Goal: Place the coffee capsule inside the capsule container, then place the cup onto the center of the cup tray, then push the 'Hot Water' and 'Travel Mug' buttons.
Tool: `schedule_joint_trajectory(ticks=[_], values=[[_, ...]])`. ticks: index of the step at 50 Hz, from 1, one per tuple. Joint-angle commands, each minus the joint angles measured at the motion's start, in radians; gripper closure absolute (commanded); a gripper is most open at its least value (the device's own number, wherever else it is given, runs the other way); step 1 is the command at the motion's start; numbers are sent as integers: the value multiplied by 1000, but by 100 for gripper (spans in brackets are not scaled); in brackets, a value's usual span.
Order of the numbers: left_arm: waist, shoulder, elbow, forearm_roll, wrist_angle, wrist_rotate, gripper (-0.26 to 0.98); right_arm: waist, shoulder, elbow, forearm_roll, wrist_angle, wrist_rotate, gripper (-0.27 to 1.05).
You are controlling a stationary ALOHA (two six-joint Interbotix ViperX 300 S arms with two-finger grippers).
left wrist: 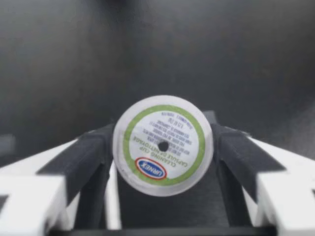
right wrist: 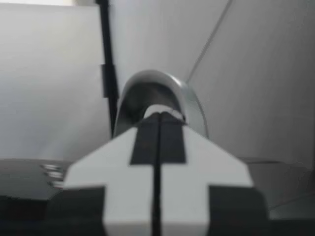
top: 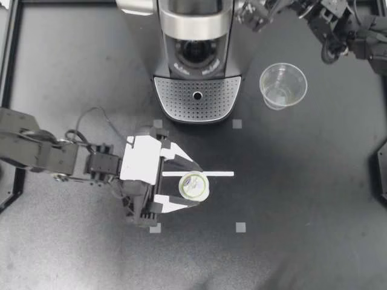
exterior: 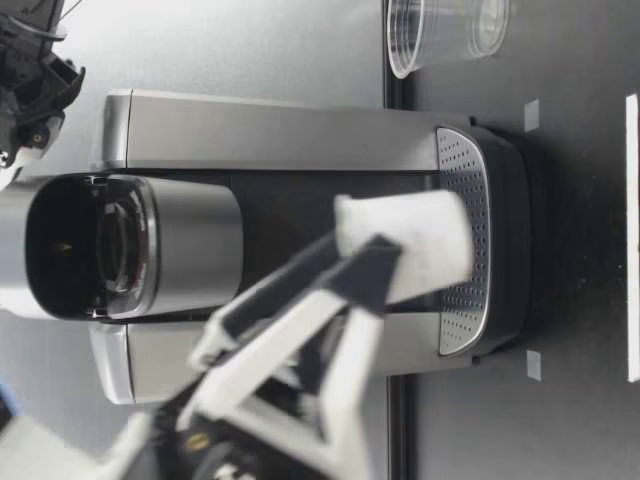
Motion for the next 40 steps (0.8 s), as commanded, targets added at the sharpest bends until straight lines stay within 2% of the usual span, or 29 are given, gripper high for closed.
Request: schedule_joint_trajectory(ticks=[1, 11, 17, 27, 31, 40], values=[[5, -58, -54, 9, 64, 51, 20, -37, -11, -29, 2, -2, 0, 76], [26, -101, -178, 21, 287, 241, 20, -54, -8, -31, 3, -2, 0, 76], [34, -118, -258, 98, 428, 319, 20, -55, -12, -29, 2, -5, 0, 76], [32, -173, -350, 322, 597, 322, 20, -52, -29, 3, 0, 0, 12, 76], [34, -199, -359, 442, 620, 316, 20, -52, -37, 32, -2, 0, 35, 76], [38, -238, -359, 652, 611, 264, 20, -52, -67, 107, -2, -21, 77, 76]])
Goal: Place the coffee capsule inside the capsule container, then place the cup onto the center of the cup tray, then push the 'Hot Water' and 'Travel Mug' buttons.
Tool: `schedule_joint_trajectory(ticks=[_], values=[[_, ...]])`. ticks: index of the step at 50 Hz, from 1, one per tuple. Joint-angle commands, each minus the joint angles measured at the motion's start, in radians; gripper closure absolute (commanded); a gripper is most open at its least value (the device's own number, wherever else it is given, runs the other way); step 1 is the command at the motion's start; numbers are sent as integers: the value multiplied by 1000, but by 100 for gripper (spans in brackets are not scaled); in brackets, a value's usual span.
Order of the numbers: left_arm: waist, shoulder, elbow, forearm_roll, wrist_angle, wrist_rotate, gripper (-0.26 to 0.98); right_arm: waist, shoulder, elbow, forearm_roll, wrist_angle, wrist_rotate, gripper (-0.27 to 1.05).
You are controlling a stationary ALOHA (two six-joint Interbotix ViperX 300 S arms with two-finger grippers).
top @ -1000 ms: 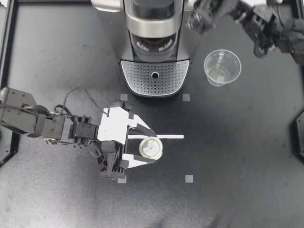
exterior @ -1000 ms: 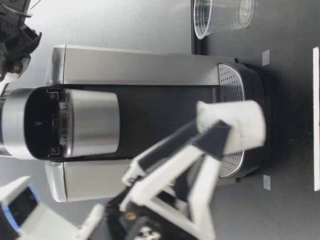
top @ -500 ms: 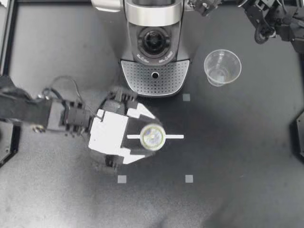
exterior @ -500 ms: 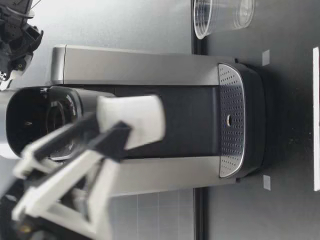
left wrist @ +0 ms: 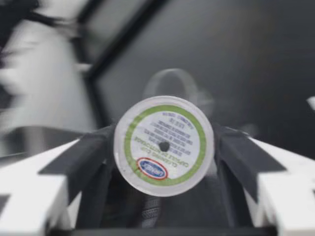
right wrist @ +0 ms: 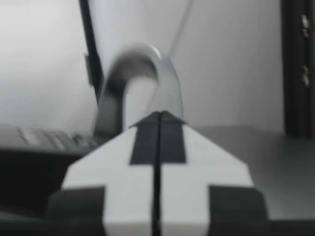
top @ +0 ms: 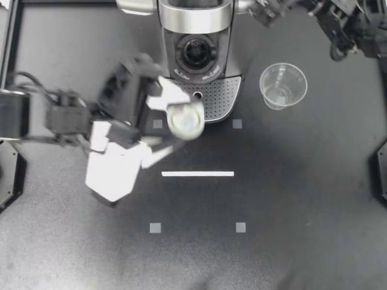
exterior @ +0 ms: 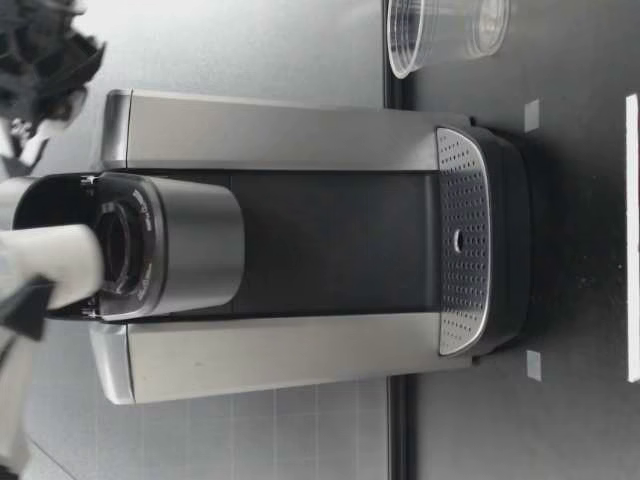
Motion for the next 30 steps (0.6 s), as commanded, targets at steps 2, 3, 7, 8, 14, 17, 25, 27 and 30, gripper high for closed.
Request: schedule_joint_trajectory(ticks=[2, 3, 7, 8, 14, 17, 25, 27, 30], values=[[9, -38, -20, 121, -8, -37, 20, -17, -37, 12, 0, -21, 3, 76], [11, -40, -17, 143, -9, -48, 20, -17, -41, 17, 0, -26, 3, 76], [20, -40, -8, 229, -17, -104, 20, -17, -57, 31, 0, -31, 3, 76], [20, -40, -5, 245, -18, -117, 20, -17, -60, 32, 0, -32, 3, 76], [21, -31, 11, 341, -28, -192, 20, -17, -72, 41, 0, -32, 3, 76], [21, -23, 18, 383, -26, -227, 20, -17, -74, 43, 0, -32, 3, 76], [32, -6, 26, 440, -23, -313, 20, -17, -75, 46, 0, -32, 5, 76], [34, -3, 26, 445, -23, -325, 20, -17, -75, 46, 0, -34, 5, 76], [41, 0, 29, 448, -21, -331, 20, -17, -75, 48, 0, -35, 5, 76]])
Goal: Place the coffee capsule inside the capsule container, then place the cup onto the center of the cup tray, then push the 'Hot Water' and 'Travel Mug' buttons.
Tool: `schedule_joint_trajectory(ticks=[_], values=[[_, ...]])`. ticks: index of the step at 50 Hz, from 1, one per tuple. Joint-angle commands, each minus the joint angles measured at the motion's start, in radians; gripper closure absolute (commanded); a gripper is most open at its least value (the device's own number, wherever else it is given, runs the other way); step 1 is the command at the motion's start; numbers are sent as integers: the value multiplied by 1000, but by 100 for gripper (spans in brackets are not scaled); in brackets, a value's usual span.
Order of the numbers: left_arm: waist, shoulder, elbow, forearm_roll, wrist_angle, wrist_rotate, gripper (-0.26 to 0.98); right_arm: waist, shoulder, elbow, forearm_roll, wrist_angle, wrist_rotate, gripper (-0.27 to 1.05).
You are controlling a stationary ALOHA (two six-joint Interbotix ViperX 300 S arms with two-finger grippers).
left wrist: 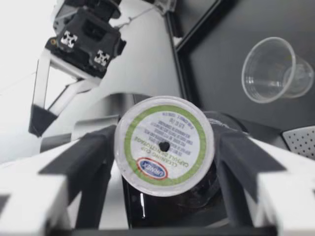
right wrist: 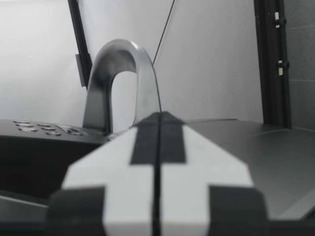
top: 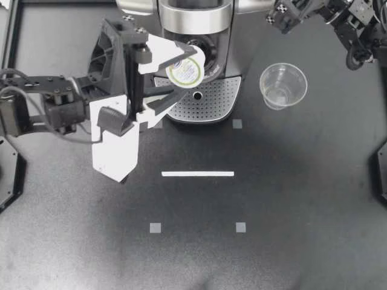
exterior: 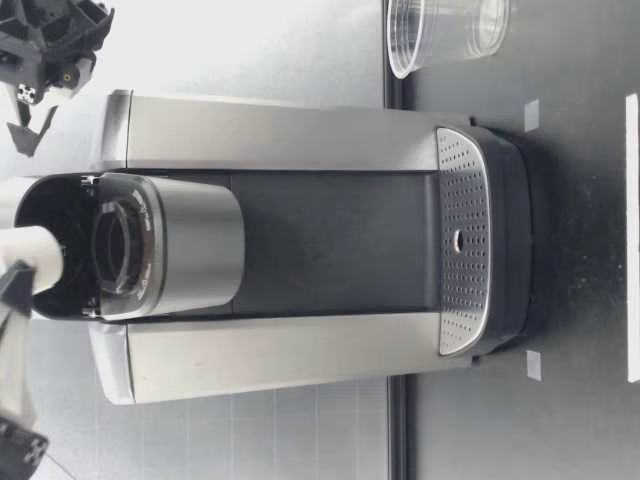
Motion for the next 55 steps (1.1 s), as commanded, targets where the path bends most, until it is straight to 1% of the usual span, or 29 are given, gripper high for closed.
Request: schedule_joint_trajectory(ticks=[1, 20, 33, 41, 46, 53, 55], values=[[14, -6, -11, 11, -2, -8, 20, -6, -23, -9, 0, -12, 2, 76], [44, 23, -5, 12, -12, -17, 20, -6, -29, 11, 0, -34, 2, 76], [72, 48, -11, 11, -18, -17, 20, -6, -31, 18, 0, -35, 0, 76], [78, 54, -20, 12, -18, -20, 19, -6, -31, 21, 0, -35, -2, 76], [78, 60, -26, 12, -18, -20, 14, -6, -31, 23, 0, -35, -2, 76], [80, 64, -40, 12, -17, -20, 0, -6, -29, 23, 0, -35, 0, 76], [78, 64, -43, 12, -15, -20, -2, -6, -29, 25, 0, -35, 0, 76]])
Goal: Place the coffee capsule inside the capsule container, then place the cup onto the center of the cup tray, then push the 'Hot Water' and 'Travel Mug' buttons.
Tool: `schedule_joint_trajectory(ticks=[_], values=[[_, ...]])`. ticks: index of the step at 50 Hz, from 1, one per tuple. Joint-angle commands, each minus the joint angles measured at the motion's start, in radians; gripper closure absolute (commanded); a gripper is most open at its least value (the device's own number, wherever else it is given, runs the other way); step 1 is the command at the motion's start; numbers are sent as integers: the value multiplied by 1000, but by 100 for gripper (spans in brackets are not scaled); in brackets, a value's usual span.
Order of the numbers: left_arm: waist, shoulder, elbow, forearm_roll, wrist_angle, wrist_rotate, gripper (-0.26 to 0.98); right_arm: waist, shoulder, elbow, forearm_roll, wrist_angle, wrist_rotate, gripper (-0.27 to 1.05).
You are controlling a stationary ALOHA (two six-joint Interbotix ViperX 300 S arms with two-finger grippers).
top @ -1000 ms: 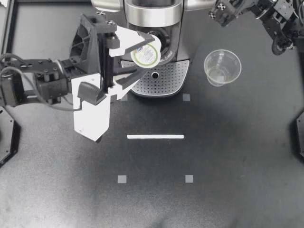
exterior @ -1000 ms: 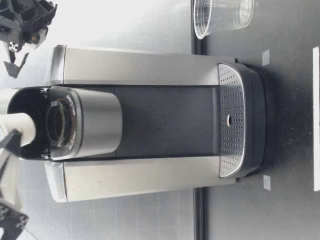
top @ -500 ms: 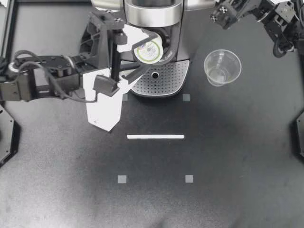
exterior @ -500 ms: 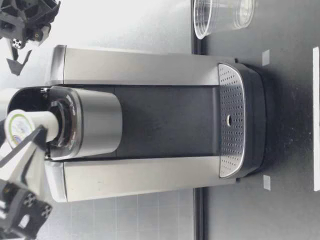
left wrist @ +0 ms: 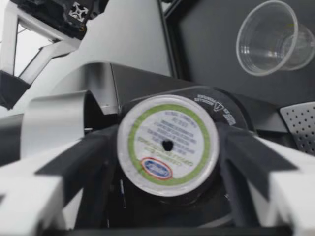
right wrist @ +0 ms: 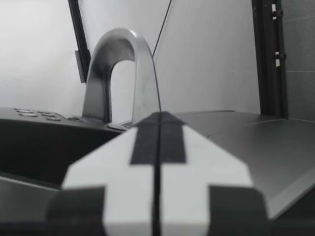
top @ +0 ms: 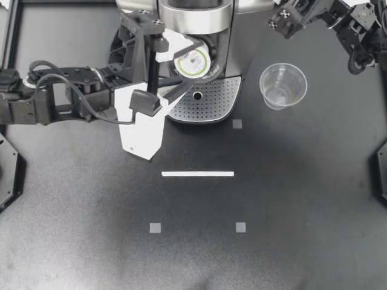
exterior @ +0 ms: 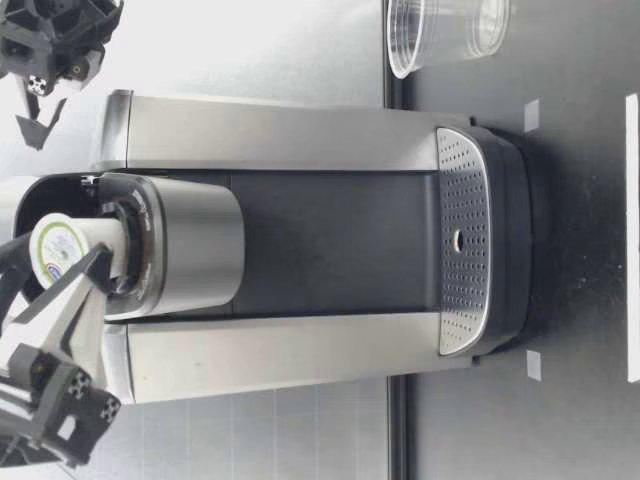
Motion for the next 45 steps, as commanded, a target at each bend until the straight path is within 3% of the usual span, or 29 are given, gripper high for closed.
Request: schedule_joint_trajectory(ticks=[1, 18, 28, 36, 45], values=[[8, -11, -37, 5, 2, -3, -2, -6, -25, -8, 0, -11, 0, 76], [6, -20, -29, 5, 0, -35, -1, -6, -28, -2, -2, -12, 2, 76], [-52, -58, -5, 3, -5, -94, -1, -6, -35, -2, -2, -21, 8, 76], [-110, -117, 75, 0, -28, -284, 1, -8, -63, -25, 9, -11, 18, 76], [-115, -192, 210, 2, -195, -548, 12, -31, -74, -121, 54, 199, 17, 76]])
